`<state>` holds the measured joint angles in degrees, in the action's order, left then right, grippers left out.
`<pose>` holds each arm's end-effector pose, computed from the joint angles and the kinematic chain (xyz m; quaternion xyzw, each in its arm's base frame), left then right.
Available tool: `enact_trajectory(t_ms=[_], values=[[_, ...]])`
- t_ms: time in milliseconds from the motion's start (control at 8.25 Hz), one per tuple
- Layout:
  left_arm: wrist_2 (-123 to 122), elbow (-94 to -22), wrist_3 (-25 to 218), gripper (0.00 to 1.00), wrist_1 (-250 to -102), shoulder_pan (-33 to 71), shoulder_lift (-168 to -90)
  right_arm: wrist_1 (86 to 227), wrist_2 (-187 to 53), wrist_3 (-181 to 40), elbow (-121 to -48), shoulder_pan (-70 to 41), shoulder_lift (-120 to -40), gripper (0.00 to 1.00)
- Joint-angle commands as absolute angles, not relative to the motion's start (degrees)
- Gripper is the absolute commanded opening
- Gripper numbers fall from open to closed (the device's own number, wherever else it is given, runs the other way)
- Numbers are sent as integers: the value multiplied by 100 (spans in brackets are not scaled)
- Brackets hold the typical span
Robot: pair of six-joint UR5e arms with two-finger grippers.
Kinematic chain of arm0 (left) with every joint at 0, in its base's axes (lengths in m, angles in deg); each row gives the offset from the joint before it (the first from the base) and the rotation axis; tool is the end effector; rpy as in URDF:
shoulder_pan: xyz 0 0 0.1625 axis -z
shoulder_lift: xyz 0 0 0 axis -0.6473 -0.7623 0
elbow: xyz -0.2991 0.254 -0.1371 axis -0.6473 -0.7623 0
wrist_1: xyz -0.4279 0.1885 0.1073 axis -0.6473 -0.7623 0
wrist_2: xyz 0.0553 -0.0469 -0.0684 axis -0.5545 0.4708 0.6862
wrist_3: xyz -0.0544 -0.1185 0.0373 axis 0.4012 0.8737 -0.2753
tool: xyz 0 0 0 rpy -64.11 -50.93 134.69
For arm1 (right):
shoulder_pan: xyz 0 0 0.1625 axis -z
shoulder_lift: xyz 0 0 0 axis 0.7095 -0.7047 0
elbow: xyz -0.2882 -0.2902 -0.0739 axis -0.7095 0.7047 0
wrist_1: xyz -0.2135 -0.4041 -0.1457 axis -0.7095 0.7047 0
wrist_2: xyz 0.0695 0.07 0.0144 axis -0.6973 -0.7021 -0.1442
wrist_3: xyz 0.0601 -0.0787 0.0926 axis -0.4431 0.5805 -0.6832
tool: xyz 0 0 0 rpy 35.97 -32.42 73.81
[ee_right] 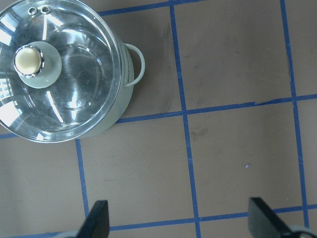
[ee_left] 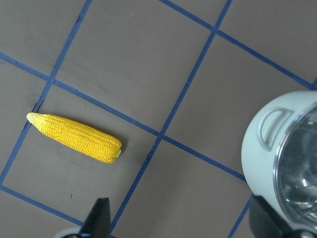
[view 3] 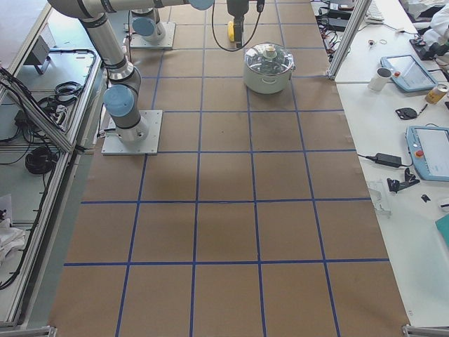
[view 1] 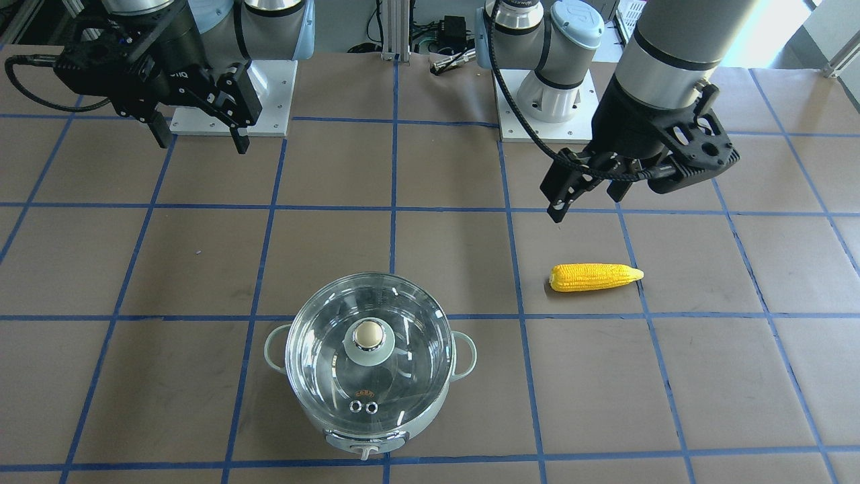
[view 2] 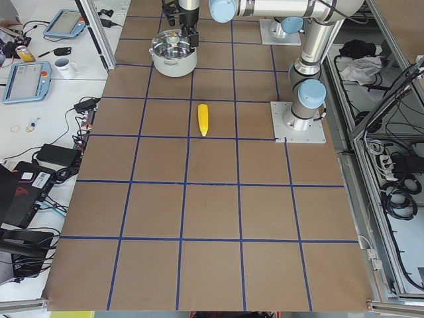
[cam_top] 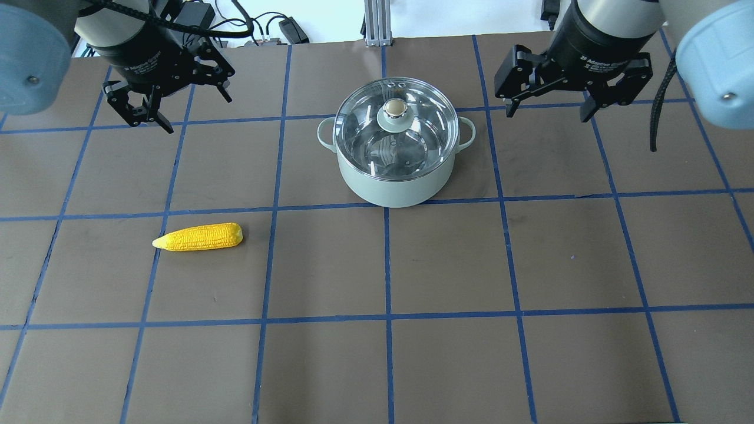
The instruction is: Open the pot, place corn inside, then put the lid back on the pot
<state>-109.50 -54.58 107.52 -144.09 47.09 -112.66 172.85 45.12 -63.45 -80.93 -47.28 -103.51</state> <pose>-0.1127 -0.6030 0.4462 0.2440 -0.9684 0.0408 0.0327 0.1599 -0.5453 0.4886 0.0587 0.9963 -0.0608 0.0169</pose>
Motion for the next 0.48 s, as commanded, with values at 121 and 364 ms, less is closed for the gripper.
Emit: enact_trajectory(t_ms=[121, 364], values=[[-11134, -6087, 13031, 100, -13976, 4001, -11391, 17268, 4581, -6548, -6448, -4849, -8799, 100], [-11583, -6385, 14235, 100, -14028, 3982, -11855, 17381, 4913, -6985, -5854, -5094, -7954, 100]])
